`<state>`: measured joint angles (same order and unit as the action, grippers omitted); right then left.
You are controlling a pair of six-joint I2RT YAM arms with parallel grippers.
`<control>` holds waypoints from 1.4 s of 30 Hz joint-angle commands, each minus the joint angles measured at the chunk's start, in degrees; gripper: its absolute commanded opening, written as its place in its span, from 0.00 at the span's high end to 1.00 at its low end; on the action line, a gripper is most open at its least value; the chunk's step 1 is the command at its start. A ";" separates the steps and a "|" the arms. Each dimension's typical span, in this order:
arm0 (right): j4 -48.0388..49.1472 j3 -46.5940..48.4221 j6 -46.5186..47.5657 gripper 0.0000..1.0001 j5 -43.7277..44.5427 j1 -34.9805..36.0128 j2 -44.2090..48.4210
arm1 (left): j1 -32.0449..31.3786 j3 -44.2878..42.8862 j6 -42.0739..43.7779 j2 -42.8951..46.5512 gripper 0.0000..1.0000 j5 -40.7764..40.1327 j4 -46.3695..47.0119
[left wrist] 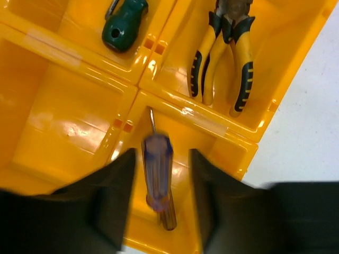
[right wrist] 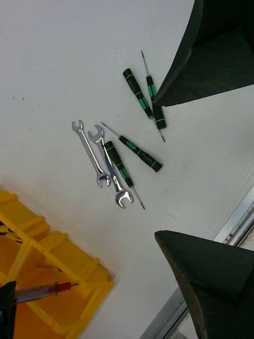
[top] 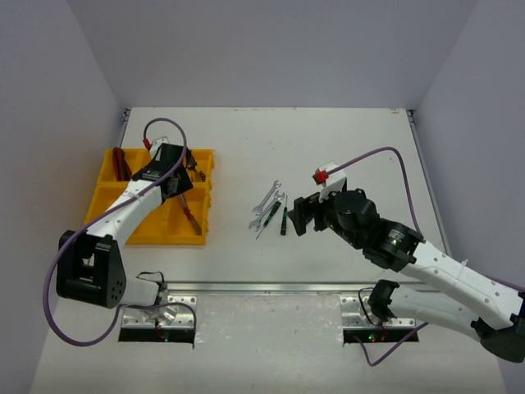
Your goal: Sort the tools into containers
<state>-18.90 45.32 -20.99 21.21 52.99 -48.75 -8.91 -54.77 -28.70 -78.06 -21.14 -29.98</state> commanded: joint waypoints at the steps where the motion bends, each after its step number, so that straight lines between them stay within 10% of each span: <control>1: 1.36 0.54 -1.33 0.01 0.90 -0.56 -2.66 | -0.29 0.22 -0.48 2.59 0.39 5.29 4.65; 15: -9.62 6.27 -21.83 0.01 3.69 -11.03 -24.69 | -2.73 -6.52 4.19 25.32 0.00 5.21 -6.14; 23: -11.95 7.59 -31.02 0.03 11.08 -11.77 -35.02 | -2.88 3.90 7.88 40.60 0.00 7.64 -6.30; 30: -11.87 12.89 -33.87 0.40 11.41 -14.80 -44.46 | -3.41 8.37 7.60 46.51 0.00 7.85 -2.07; 42: -11.71 13.72 -38.93 0.51 11.19 -17.48 -51.34 | -5.01 9.07 7.25 46.85 0.00 7.87 -1.54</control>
<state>-30.60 58.74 -55.63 29.98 35.91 -99.45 -13.17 -45.93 -21.87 -31.53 -13.43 -34.72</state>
